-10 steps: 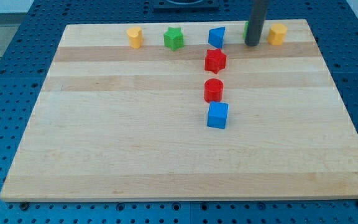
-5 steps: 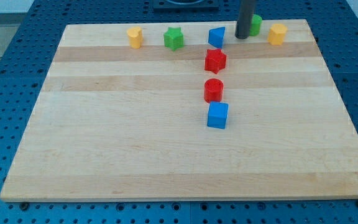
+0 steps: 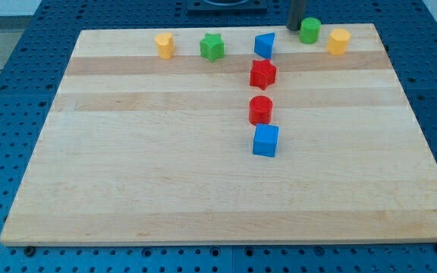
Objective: Move the green circle right to the blue triangle
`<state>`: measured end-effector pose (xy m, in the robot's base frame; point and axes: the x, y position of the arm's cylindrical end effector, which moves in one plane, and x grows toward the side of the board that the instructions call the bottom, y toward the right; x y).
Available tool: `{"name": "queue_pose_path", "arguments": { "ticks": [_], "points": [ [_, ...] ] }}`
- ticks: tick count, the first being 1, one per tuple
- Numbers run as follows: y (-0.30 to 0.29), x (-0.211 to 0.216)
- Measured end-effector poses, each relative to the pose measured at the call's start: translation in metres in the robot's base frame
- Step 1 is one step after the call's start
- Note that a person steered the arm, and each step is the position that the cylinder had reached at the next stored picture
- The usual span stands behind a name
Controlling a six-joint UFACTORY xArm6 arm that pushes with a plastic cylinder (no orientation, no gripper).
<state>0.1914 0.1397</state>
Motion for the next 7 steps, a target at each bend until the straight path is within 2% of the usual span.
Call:
{"name": "queue_pose_path", "arguments": {
  "ticks": [2, 7],
  "points": [
    [0.036, 0.000],
    [0.061, 0.000]
  ]
}}
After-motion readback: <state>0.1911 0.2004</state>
